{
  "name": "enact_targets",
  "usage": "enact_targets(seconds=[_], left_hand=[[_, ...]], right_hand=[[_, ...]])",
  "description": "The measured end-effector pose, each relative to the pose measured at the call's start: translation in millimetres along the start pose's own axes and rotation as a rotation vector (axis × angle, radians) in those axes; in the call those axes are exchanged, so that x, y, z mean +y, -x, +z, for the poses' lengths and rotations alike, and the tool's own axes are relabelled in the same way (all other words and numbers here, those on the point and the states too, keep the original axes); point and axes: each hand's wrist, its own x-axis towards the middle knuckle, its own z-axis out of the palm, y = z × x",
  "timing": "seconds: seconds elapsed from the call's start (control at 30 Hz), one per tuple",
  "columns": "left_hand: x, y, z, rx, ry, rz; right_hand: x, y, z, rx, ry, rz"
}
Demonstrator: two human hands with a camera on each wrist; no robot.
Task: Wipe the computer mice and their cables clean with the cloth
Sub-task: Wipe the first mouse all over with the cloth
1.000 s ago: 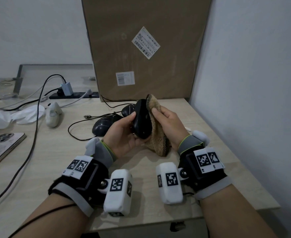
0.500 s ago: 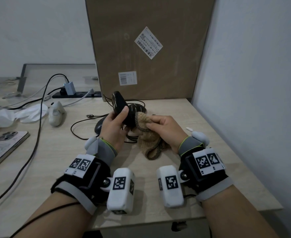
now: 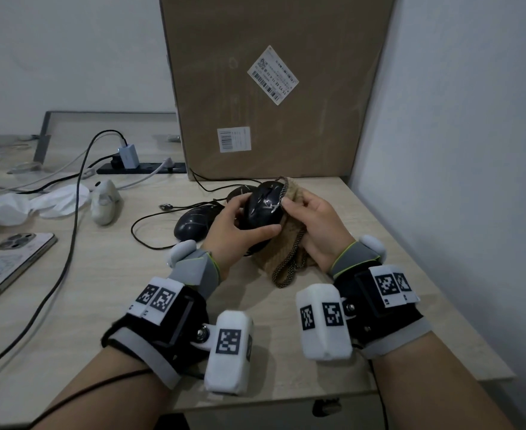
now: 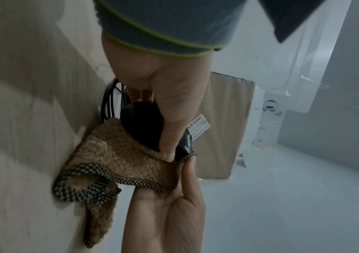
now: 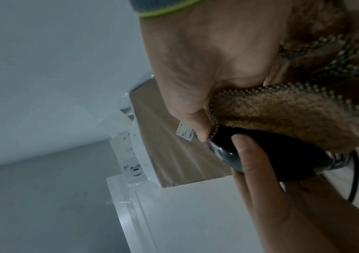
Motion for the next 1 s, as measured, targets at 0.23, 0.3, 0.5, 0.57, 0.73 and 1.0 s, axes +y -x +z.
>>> enact_targets(seconds=[0.23,0.3,0.5,0.57,0.73,1.0], left_hand=[[-4,-2,-2,0.060,-0.166,0.089],[-8,-5,-5,0.086,-0.169,0.061],[-6,-6,-9,0.157,-0.064,-0.075],[-2,-4,-6,0.105,0.002,-0.106],[22,-5,4,0.032,0.022,-0.127],[58,-5,44,-0.127,-0.217,-0.234]], right_hand=[[-3,-1,-8,0.176,0.044,-0.085],[-6,-2,-10,0.240,0.035,-0.111],[-22,1,-9,0.206,-0.010,-0.159],[-30,4,-8,0.210,0.006,-0.163],[-71,15,-11,0.271,-0.013,-0.224],[-139,41,-26,0.408,0.019,-0.246]])
